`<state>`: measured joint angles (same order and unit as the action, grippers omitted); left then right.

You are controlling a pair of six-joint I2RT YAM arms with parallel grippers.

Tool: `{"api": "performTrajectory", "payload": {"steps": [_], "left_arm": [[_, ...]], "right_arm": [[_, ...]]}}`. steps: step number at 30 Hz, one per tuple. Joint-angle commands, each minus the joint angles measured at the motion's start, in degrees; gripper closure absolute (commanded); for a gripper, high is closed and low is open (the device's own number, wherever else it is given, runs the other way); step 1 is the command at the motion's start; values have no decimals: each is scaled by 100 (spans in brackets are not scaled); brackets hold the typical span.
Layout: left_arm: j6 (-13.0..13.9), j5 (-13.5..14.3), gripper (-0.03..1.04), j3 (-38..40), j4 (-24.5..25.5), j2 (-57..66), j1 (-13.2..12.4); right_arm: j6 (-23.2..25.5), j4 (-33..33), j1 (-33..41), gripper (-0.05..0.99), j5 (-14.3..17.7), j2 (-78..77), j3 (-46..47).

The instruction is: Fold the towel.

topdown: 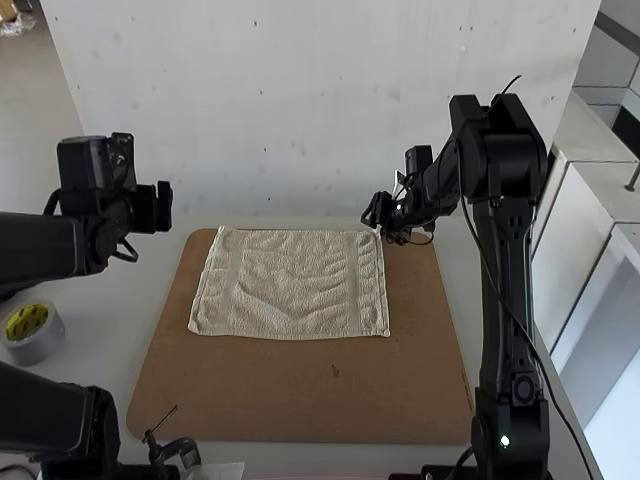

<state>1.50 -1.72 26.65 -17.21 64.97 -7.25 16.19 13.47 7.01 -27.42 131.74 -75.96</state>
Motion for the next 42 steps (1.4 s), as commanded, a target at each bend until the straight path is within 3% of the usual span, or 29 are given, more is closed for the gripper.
{"api": "performTrajectory", "payload": {"steps": [1,17,23,25,30,35,37,42], "left_arm": [[0,-22,6,15,-54,42,-58],[-9,-31,6,-2,-72,112,-119],[-27,-66,6,-2,-72,112,-119],[-35,-66,6,-20,-72,112,-119],[-53,-110,6,-38,-72,60,-119],[-53,-110,6,-46,-177,95,-119],[-62,-92,6,-55,-415,279,-128],[-71,-75,9,-2,-1232,1026,-49]], "right_arm": [[254,59,64,43,-264,97,-76],[298,-47,-6,43,-405,-158,152],[-28,-372,-24,44,-185,-184,38],[-89,-354,-33,60,-158,-158,3],[-265,-346,-85,79,-158,-123,-94],[-300,-398,-85,82,-150,-114,-138],[-309,-389,-94,91,-150,-114,-156],[-318,-407,-200,91,-158,-140,-147]]}}
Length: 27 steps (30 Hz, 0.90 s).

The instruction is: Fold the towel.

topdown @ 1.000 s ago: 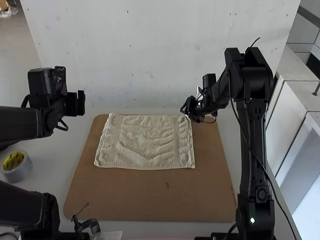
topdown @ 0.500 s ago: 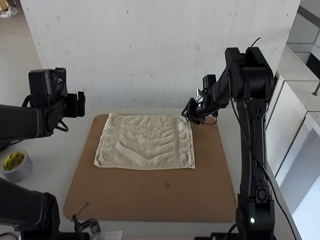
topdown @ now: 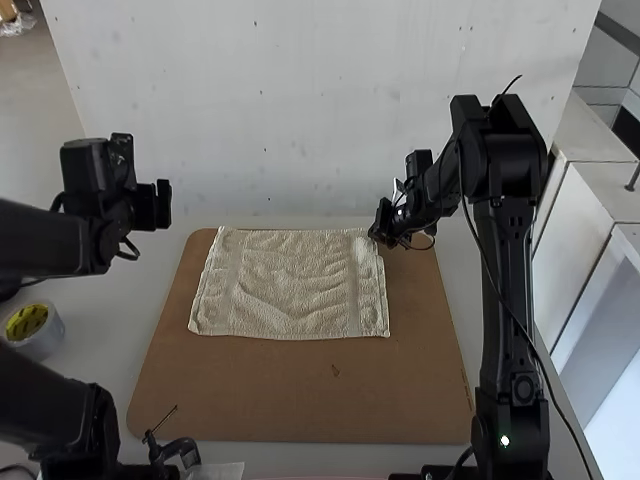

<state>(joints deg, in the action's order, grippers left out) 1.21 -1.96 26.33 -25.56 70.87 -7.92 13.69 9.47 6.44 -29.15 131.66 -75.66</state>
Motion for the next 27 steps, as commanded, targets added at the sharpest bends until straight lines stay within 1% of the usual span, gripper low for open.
{"api": "performTrajectory", "payload": {"steps": [1,2,4,7,13,16,19,22,25,26,27], "left_arm": [[-42,-50,9,48,-625,612,28],[-51,-50,9,92,-828,788,28],[-148,-86,9,294,-1047,1219,36],[-200,-94,9,690,-1091,1799,45],[-385,-94,9,1358,-1091,2783,423],[-385,-94,9,1727,-1091,3354,643],[-367,-94,9,2157,-1091,3934,775],[-332,-121,9,2658,-1074,4497,819],[-200,-112,9,3089,-1047,4901,810],[-113,-112,9,3221,-1012,4980,819],[-95,-121,9,3353,-942,5059,819]], "right_arm": [[-69,-7,-169,91,14,-149,-160],[-69,-16,-178,91,14,-175,-133],[-77,-7,-195,91,5,-272,-54],[-86,-7,-213,91,-3,-430,86],[-121,37,-204,91,5,-738,394],[-121,37,-195,91,-3,-843,473],[-121,28,-160,91,-3,-914,491],[-121,37,-108,91,-3,-958,543],[-130,37,-64,91,-3,-1028,614],[-130,46,-46,91,-12,-1037,631],[-130,46,-28,91,-12,-1063,649]]}}
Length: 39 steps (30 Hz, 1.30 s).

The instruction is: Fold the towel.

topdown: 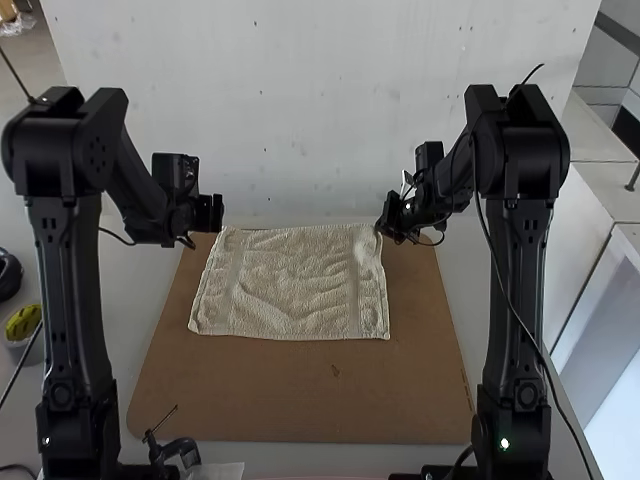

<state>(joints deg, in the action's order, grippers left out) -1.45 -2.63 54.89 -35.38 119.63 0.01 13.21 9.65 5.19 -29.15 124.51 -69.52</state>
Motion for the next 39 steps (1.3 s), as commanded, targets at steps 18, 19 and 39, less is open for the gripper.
{"api": "performTrajectory", "payload": {"steps": [18,19,39], "left_arm": [[330,-299,15,1340,2667,394,219],[330,-299,15,1340,2667,394,219],[224,-396,45,1841,2782,702,377]], "right_arm": [[-126,46,246,91,-39,-656,316],[-126,46,246,91,-39,-673,333],[-152,116,210,91,-109,-761,474]]}}
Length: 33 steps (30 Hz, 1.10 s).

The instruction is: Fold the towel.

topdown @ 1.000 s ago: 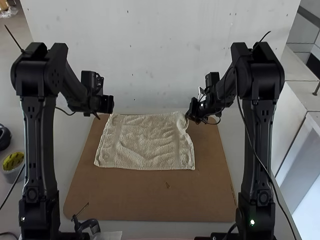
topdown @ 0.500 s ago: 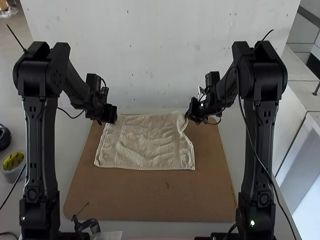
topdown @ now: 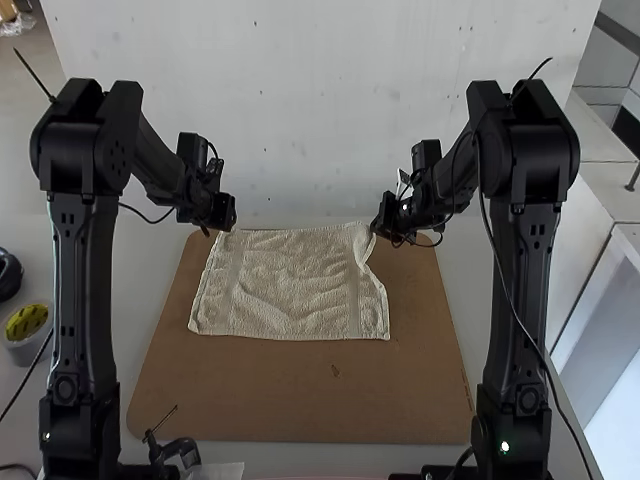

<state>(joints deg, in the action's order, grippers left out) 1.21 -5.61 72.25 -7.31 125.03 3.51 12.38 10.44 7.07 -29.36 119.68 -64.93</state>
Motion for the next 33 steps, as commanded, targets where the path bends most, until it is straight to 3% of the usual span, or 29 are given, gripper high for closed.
{"api": "performTrajectory", "payload": {"steps": [1,3,8,13,14,17,24,27,33], "left_arm": [[-42,-99,46,96,-7,162,27],[-42,-99,54,105,63,171,27],[19,-11,49,123,81,285,89],[54,112,50,202,459,294,177],[54,112,55,228,511,320,177],[2,130,87,272,529,338,159],[-16,235,92,272,529,373,150],[-60,358,99,299,547,364,150],[-156,350,99,255,661,329,133]], "right_arm": [[-69,37,22,91,-96,-278,15],[-69,55,14,91,-105,-278,24],[-78,64,14,91,-122,-278,41],[-78,64,-13,91,-166,-278,41],[-78,64,-13,91,-166,-278,50],[-78,73,-22,91,-175,-278,85],[-78,90,-65,91,-245,-287,138],[-78,116,-83,91,-263,-296,200],[-43,222,-136,91,-272,-463,393]]}}
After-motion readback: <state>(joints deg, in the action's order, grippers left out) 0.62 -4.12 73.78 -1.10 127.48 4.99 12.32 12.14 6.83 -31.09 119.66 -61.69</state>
